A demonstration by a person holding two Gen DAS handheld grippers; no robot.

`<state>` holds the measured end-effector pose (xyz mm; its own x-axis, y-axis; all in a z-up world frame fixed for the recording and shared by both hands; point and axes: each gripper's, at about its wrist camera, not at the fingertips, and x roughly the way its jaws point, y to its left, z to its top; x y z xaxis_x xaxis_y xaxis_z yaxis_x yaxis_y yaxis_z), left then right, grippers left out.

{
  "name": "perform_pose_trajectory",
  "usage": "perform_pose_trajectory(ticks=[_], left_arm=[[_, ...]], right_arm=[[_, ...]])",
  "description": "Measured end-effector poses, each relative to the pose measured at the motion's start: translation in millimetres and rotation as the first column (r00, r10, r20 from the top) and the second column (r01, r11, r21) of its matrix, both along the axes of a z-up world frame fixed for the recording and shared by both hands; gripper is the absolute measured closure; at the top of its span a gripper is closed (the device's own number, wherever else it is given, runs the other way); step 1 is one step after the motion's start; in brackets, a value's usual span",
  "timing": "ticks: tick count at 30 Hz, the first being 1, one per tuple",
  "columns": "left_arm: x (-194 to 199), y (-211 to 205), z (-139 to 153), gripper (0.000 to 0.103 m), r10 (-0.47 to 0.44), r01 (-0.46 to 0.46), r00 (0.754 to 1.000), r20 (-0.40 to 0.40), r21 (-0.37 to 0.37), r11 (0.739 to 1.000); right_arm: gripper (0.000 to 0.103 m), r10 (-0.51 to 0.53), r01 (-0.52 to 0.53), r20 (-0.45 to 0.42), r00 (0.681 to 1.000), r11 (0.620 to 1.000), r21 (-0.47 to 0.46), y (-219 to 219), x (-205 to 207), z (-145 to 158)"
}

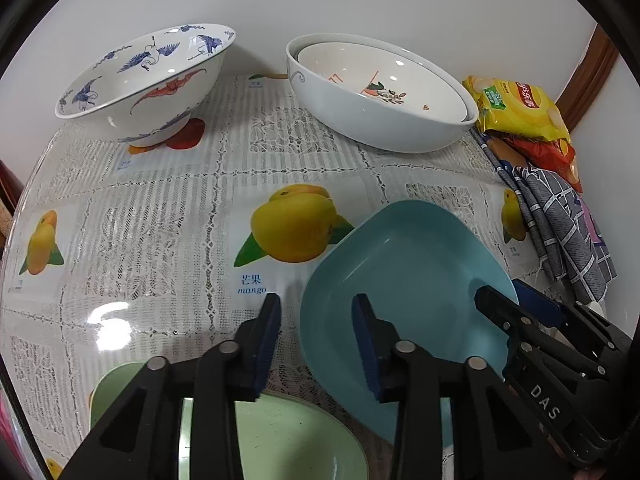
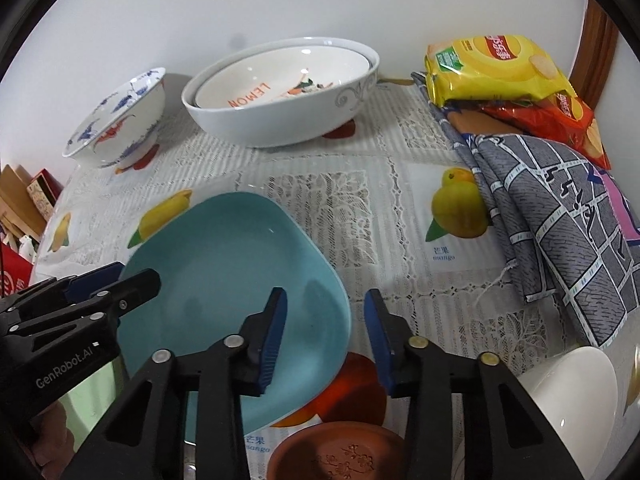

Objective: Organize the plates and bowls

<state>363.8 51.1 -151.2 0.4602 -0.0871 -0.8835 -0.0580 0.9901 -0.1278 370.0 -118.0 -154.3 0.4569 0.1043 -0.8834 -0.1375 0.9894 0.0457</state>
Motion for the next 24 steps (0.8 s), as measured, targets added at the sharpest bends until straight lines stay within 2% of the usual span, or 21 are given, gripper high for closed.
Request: perform_pose_trajectory(ticks=[8, 10, 15, 24], left_arm=[[1, -4, -8, 0.086, -0.006, 0.006, 1.000, -0.015, 0.008, 1.000], [2, -2, -9, 0.092, 0.002, -0.002, 1.000, -0.017, 0.014, 1.000], [0, 2, -6, 0.095, 0.015, -0.015, 1.000, -0.003, -0.004, 1.000], [-12, 3, 30, 0.095, 0.016, -0.015, 0.998, 0.065, -0.016, 1.000]], right_arm=[[0.087, -0.016, 0.015, -0.032, 0.999, 1.000, -0.005, 0, 4, -10], [0.088, -0.017, 0.017, -0.025, 1.000, 1.000, -0.007, 0, 4, -11], [0.092, -0.027, 0.027, 0.009, 1.000, 0.999, 0.018, -4, 2, -5], [0.095, -0.041, 0.034, 0.094, 0.995, 0.996, 0.080, -9, -9, 32]])
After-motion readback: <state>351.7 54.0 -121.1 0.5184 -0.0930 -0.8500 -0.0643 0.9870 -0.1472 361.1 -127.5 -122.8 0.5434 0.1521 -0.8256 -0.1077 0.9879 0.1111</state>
